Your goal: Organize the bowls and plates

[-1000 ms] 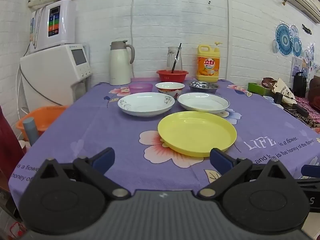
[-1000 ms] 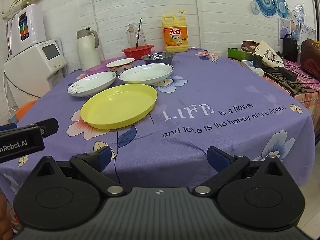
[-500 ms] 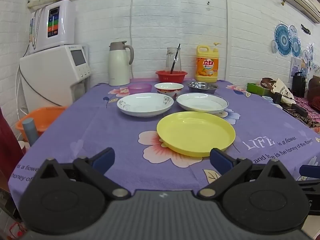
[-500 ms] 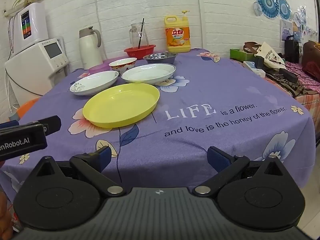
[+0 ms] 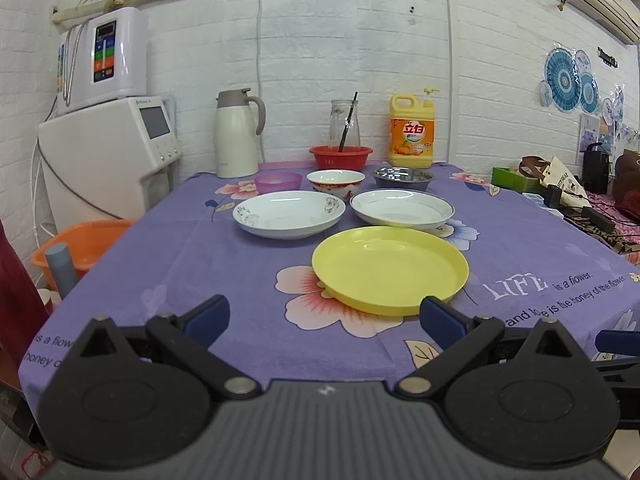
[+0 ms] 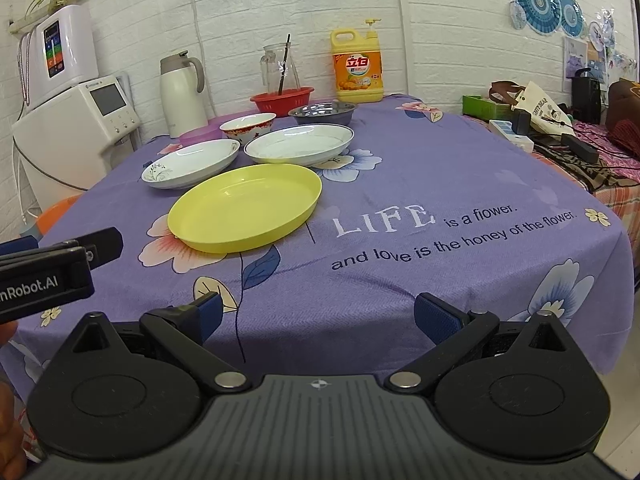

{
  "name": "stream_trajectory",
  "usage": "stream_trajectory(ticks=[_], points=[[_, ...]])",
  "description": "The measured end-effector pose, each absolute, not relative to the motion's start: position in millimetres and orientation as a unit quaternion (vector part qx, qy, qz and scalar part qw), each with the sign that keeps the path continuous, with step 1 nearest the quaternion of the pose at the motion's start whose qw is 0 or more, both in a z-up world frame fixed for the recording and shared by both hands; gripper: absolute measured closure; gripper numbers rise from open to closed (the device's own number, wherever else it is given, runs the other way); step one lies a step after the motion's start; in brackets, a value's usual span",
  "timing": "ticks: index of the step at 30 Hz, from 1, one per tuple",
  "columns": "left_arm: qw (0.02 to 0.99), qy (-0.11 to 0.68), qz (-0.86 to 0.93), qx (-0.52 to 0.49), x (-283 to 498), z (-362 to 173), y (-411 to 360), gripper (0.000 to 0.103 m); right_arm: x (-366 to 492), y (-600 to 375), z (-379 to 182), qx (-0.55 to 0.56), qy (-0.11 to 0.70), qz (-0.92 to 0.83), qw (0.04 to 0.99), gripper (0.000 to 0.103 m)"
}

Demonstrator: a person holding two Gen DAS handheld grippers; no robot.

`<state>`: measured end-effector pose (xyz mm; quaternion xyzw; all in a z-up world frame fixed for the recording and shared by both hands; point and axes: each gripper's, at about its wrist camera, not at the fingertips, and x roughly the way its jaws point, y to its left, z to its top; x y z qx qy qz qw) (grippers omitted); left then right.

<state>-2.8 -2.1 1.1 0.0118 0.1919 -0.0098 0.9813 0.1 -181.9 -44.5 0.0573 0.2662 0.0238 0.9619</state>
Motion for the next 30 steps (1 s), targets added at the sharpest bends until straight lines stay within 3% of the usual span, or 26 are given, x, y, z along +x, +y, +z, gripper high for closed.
stream_trajectory(ticks=[30], points=[[0.982,0.190,-0.022,0.011,-4.0,2.0,-4.6,0.003,-0.5,-182.2,-43.8,0.055,0.264,0.025,0.963,0.000]])
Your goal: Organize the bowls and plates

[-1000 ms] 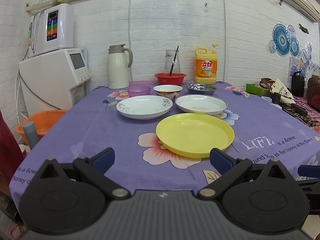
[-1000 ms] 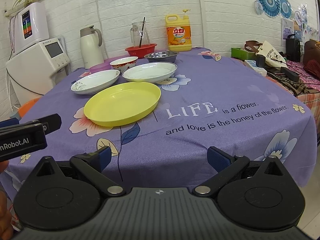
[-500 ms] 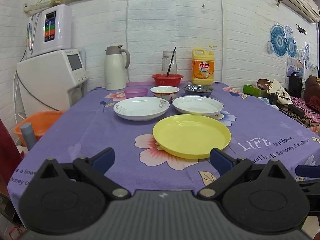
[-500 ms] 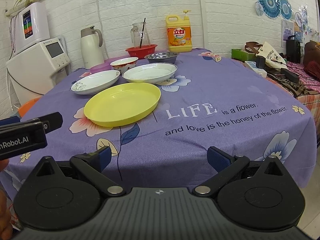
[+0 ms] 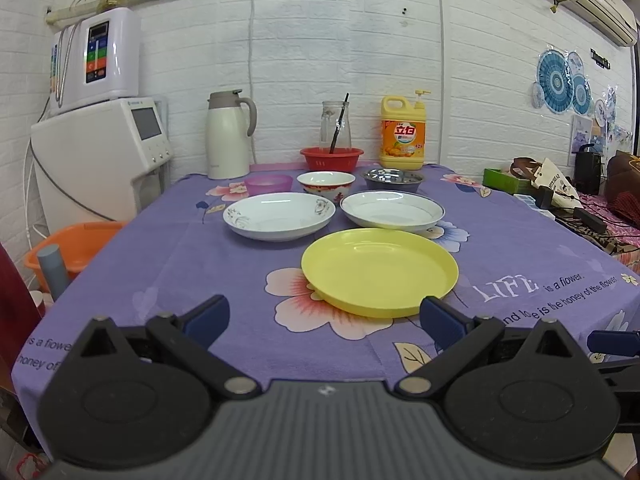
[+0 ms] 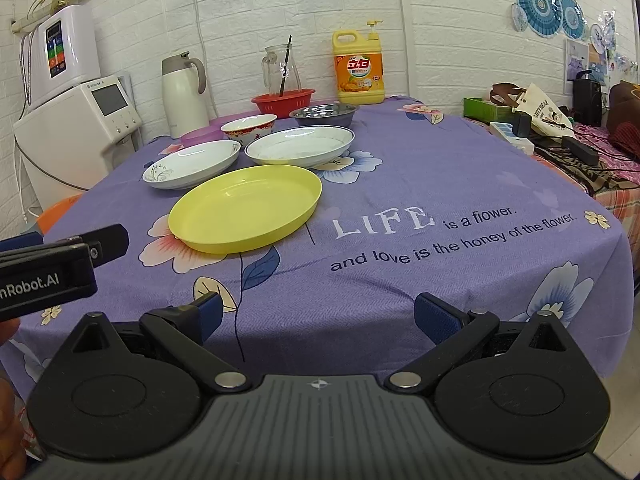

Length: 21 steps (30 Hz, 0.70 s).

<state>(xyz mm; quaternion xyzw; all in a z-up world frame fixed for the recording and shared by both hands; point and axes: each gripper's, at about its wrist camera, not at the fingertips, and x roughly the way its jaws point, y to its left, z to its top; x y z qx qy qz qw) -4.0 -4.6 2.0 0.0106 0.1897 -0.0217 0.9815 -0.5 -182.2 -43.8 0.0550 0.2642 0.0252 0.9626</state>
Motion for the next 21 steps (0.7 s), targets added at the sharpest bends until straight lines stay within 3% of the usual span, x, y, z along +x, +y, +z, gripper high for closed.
stream_trajectory(ticks=[21], points=[[0.980,0.195,-0.024,0.006,-2.5,0.1,-1.9,0.003,-1.4,-182.0,-43.2,0.053,0.262,0.025,0.963,0.000]])
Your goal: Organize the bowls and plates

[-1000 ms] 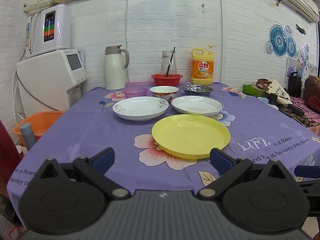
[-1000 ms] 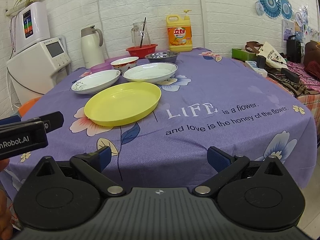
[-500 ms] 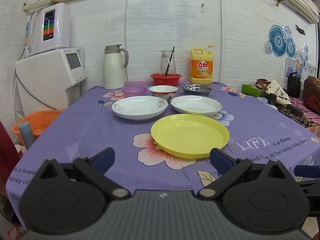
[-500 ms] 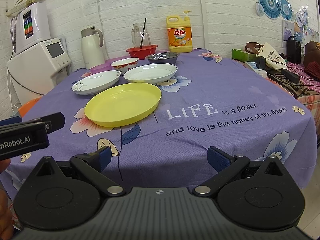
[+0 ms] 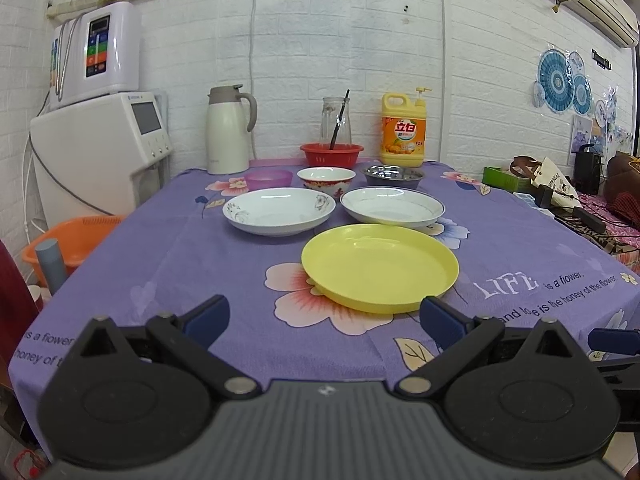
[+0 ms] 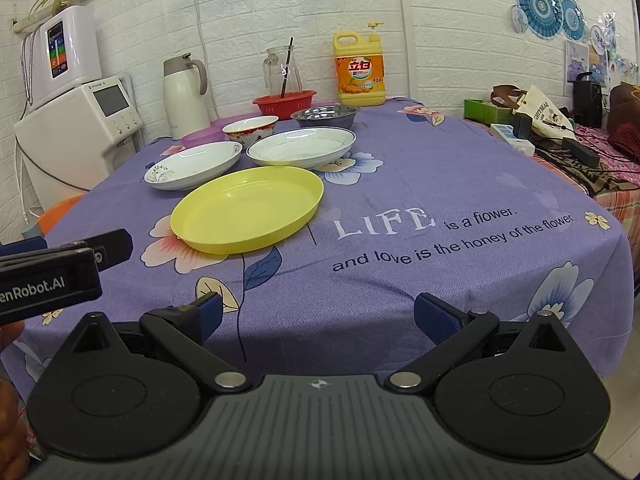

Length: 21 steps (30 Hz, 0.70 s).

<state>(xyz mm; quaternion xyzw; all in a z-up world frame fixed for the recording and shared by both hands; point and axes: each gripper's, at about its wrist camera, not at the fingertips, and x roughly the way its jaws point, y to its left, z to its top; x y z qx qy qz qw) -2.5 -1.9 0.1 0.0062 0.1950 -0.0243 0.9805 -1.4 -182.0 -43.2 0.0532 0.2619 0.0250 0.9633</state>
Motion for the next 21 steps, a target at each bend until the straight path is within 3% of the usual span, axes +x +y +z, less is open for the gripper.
stream_trajectory(ticks=[21], points=[[0.980,0.195,-0.025,0.000,-2.5,-0.5,0.2,0.003,-4.8,-181.9,-40.8,0.053,0.254,0.026,0.965,0.000]])
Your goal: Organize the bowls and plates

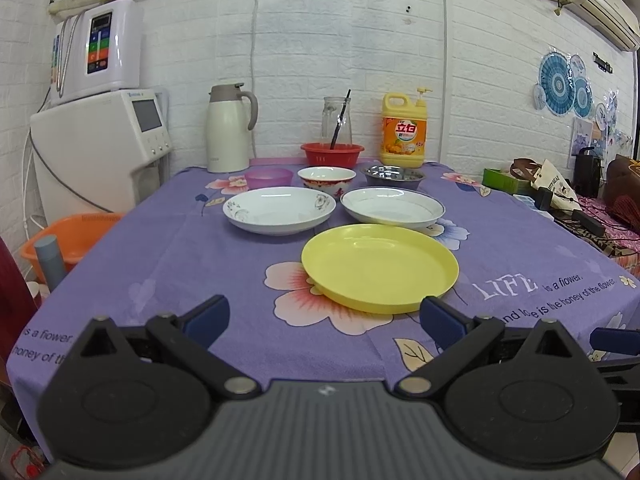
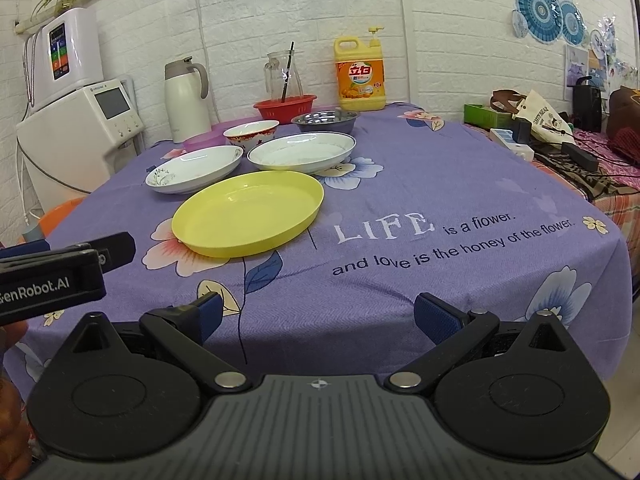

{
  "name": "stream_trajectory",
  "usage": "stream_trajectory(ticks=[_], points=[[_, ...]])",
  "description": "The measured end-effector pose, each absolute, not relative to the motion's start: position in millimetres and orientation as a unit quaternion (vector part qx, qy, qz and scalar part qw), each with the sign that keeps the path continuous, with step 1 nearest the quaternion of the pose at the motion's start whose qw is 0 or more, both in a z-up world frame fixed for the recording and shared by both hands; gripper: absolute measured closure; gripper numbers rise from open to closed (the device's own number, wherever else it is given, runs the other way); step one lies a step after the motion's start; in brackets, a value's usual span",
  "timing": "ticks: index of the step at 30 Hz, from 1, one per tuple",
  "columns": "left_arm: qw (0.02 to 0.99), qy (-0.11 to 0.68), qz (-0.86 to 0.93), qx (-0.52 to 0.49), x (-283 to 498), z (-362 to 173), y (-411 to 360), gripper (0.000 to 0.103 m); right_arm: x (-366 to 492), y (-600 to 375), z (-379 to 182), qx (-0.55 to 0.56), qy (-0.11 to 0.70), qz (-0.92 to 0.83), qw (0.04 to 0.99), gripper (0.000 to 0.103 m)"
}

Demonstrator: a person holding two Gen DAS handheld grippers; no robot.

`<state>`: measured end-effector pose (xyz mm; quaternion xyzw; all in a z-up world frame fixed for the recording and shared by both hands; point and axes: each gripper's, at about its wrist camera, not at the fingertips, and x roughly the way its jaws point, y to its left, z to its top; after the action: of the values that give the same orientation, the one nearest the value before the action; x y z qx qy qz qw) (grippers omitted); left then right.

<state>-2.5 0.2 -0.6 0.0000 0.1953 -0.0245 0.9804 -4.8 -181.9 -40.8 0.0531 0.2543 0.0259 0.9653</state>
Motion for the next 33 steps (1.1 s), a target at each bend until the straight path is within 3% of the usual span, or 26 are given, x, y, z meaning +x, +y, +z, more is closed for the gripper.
stream_trajectory(ticks=[10,33], points=[[0.980,0.197,-0.016,-0.019,15,2,11,0.003,-3,-185,-36,0.061,0.245,0.043,0.967,0.000],[0.954,0.292,-0.051,-0.038,97,-28,14,0.003,46,-187,-43,0.085,0.298,0.055,0.949,0.000]])
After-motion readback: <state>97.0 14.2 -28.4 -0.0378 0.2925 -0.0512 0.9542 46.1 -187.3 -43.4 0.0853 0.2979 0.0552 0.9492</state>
